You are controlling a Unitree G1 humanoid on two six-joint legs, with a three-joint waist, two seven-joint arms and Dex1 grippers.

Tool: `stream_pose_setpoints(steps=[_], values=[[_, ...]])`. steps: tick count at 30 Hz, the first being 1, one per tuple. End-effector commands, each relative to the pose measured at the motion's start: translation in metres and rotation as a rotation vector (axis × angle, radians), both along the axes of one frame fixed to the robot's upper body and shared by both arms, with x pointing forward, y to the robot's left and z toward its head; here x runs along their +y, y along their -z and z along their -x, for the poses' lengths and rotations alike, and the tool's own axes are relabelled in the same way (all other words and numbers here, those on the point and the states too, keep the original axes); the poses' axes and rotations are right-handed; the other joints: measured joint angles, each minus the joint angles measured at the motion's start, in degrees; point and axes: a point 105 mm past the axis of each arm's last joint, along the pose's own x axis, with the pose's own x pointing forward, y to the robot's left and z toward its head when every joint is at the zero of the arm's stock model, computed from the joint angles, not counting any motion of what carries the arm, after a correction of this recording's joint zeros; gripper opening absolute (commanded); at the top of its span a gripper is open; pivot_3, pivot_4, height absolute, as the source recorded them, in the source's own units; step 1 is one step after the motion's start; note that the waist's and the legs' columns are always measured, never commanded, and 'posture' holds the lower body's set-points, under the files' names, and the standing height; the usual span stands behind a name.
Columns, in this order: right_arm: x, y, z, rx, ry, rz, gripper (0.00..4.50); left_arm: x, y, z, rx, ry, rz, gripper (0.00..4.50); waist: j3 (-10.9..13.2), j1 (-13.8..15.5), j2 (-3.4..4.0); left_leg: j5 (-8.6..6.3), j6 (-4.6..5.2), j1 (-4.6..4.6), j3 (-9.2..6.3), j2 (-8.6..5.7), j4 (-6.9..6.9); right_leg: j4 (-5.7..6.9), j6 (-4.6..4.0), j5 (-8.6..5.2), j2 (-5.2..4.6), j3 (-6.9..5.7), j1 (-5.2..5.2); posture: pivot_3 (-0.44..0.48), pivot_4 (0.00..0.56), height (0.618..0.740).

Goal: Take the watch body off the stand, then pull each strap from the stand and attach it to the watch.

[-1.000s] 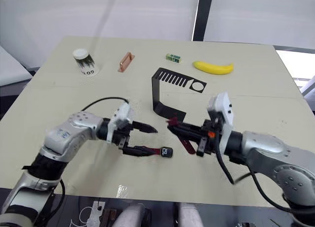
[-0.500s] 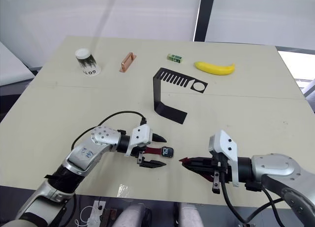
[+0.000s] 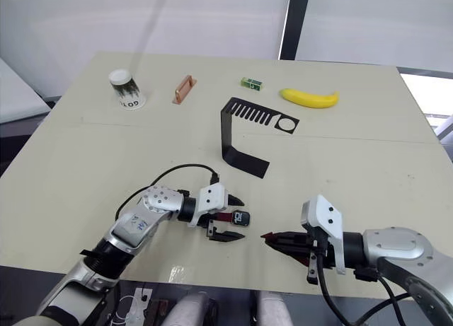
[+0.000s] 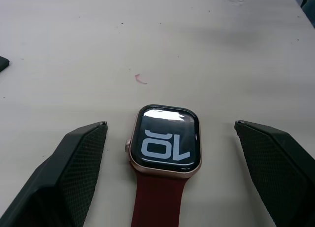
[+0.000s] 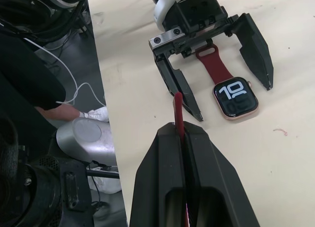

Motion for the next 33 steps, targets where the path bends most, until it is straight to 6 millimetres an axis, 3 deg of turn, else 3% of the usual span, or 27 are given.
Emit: stream_pose_setpoints(steps=[1,5,8,10,30,33], values=[[0.0049,-0.0079,0.0037,-0.057,-0.025,-0.017,0.0,-0.0036,-0.0032,-0.0008,-0.026,0.009,0.0,4.46,-0.01,0.04,-0.01,0.0,-0.01,0.01,0.0,0.0,0.0,0.01,0.0,0.0,0.0,0.0,0.01,0.0,0.15,0.74],[0.0043,-0.0046,0.0028,-0.065,-0.015,-0.012,0.0,-0.0038,-0.0024,0.0,-0.027,0.016,-0.005,4.46,-0.01,0.05,-0.02,0.0,0.0,0.11,-0.01,0.0,0.0,-0.02,0.0,0.0,0.0,-0.01,0.15,0.0,0.15,0.74],[0.0036,-0.0034,0.0019,-0.07,-0.006,-0.011,0.0,-0.0044,-0.0021,0.0005,-0.03,0.022,-0.006,3.73,-0.01,0.01,-0.01,0.0,0.0,0.16,-0.01,0.0,0.0,-0.02,0.0,0.0,0.0,-0.01,0.19,0.0,0.15,0.74],[0.0037,-0.0034,0.0016,-0.072,-0.004,-0.014,0.0,-0.0046,-0.0012,0.001,-0.031,0.028,-0.011,2.74,-0.01,-0.01,-0.01,0.0,0.0,0.19,-0.01,0.0,0.0,-0.01,0.0,0.0,0.0,0.0,0.21,0.0,0.15,0.74],[0.0041,-0.0019,0.0021,-0.076,-0.006,-0.016,0.0,-0.0025,0.002,0.0007,-0.052,0.017,-0.037,2.74,-0.01,-0.02,-0.02,-0.02,0.02,0.45,-0.04,0.0,-0.02,-0.07,0.0,0.0,0.0,-0.02,0.56,0.0,0.15,0.74],[0.004,-0.0021,0.0014,-0.079,-0.006,-0.014,0.0,-0.0027,0.0016,0.0005,-0.047,0.023,-0.033,1.86,-0.01,-0.03,-0.02,-0.02,0.02,0.45,-0.04,0.0,-0.02,-0.07,0.0,0.0,0.0,-0.03,0.56,0.0,0.15,0.74]])
